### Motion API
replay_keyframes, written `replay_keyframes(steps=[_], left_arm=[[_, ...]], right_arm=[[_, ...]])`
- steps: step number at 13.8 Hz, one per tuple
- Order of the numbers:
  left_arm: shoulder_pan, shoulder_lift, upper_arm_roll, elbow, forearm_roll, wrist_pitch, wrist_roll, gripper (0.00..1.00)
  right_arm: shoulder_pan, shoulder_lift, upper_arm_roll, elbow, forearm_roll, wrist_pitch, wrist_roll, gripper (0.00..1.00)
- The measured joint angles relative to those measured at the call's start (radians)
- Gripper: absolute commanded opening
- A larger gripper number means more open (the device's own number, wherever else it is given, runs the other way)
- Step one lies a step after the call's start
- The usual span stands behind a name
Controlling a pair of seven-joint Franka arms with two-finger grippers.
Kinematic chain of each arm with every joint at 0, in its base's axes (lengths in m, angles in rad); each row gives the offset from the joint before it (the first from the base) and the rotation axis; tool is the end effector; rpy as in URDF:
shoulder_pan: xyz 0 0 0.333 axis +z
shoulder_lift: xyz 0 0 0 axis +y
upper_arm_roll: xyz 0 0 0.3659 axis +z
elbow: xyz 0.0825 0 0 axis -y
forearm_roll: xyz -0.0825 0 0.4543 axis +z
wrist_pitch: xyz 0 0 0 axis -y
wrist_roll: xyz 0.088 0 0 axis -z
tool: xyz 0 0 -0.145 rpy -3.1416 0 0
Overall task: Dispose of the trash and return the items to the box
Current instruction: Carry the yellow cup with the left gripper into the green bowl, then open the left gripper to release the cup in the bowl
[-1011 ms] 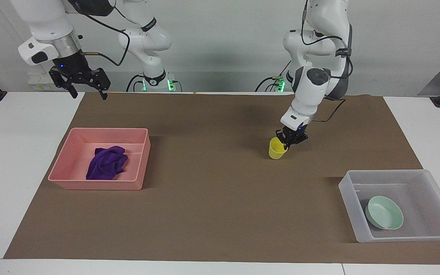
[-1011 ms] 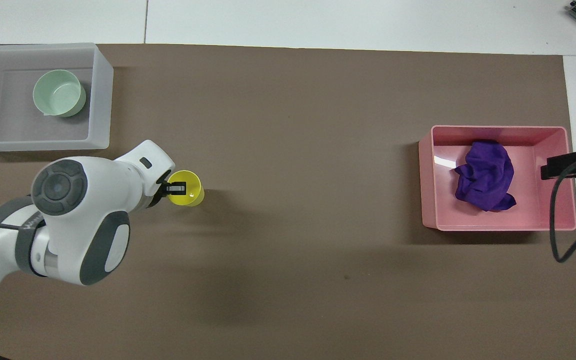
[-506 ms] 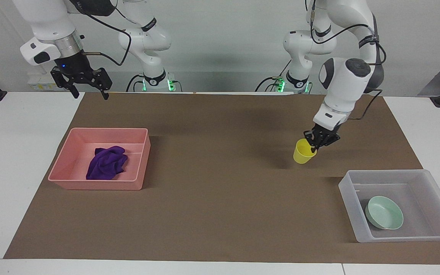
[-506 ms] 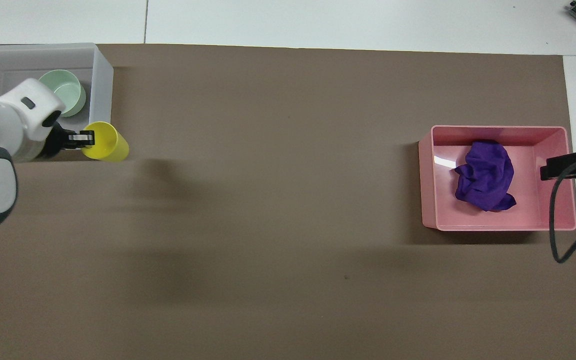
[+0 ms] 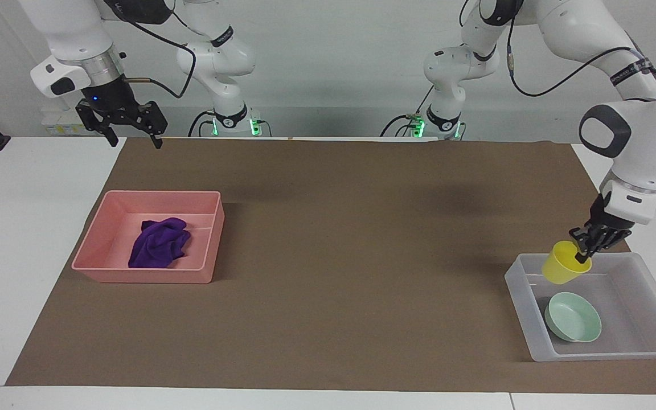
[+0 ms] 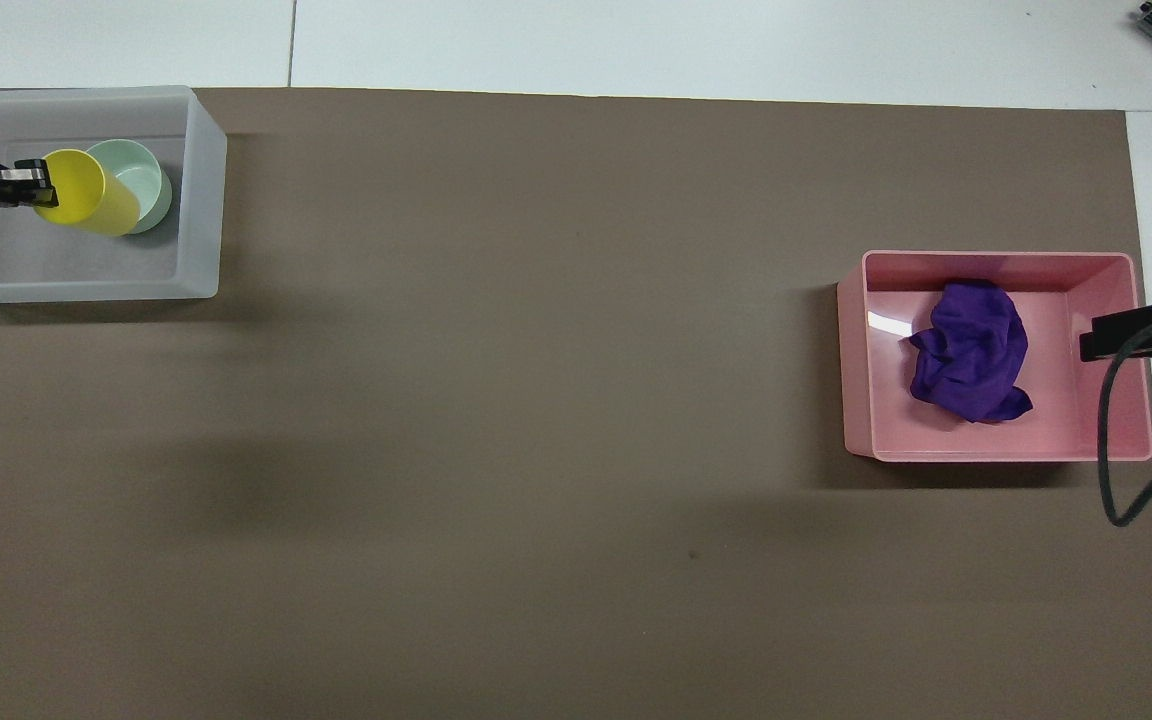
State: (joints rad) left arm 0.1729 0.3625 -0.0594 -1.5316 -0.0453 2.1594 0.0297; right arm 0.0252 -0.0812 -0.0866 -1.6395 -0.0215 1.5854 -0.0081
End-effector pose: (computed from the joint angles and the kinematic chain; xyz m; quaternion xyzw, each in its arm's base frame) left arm 0.7814 0.0916 0.4635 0.9892 0.0548 0.1343 0.0210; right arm 0.5963 -0.0418 0.6498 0.9995 -0.0265 0.0131 0.0077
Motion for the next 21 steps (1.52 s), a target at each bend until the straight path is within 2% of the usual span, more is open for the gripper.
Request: replay_keyframes(steps=[3, 5, 8, 12, 13, 14, 15, 16, 17, 21], left_arm=[[0.026, 0.159, -0.002, 0.188, 0.0, -0.037, 0.014, 0.0], [0.041, 0.23, -0.003, 0.249, 0.0, -0.038, 0.032, 0.0], [0.05, 0.29, -0.004, 0.272, 0.0, -0.019, 0.045, 0.0], [0.05, 0.314, -0.006, 0.252, 0.0, 0.016, 0.047, 0.0], [0.05, 0.314, -0.006, 0.243, 0.0, 0.021, 0.048, 0.06], [0.05, 0.314, -0.006, 0.24, 0.0, 0.022, 0.049, 0.26], [0.05, 0.313, -0.007, 0.24, 0.0, 0.022, 0.049, 0.55], [0.05, 0.313, -0.007, 0.24, 0.0, 0.021, 0.051, 0.91], [0.05, 0.313, -0.008, 0.24, 0.0, 0.019, 0.052, 1.0], [0.049, 0.291, -0.016, 0.246, 0.0, 0.01, 0.111, 1.0]], right_arm=[[0.0, 0.0, 0.0, 0.0, 0.0, 0.0, 0.0, 1.0], [0.0, 0.0, 0.0, 0.0, 0.0, 0.0, 0.0, 1.0], [0.0, 0.0, 0.0, -0.001, 0.0, 0.0, 0.0, 1.0], [0.0, -0.001, 0.0, -0.001, 0.0, 0.0, 0.0, 1.0], [0.0, -0.001, 0.0, -0.002, 0.0, 0.0, 0.0, 1.0], [0.0, -0.001, 0.0, -0.002, 0.0, 0.0, 0.0, 1.0], [0.0, -0.001, 0.0, -0.003, 0.0, 0.0, 0.0, 1.0], [0.0, -0.001, 0.0, -0.004, 0.0, 0.0, 0.0, 1.0], [0.0, -0.002, 0.0, -0.005, 0.0, 0.0, 0.0, 1.0], [0.0, -0.005, 0.0, -0.007, 0.0, 0.0, 0.0, 1.0]])
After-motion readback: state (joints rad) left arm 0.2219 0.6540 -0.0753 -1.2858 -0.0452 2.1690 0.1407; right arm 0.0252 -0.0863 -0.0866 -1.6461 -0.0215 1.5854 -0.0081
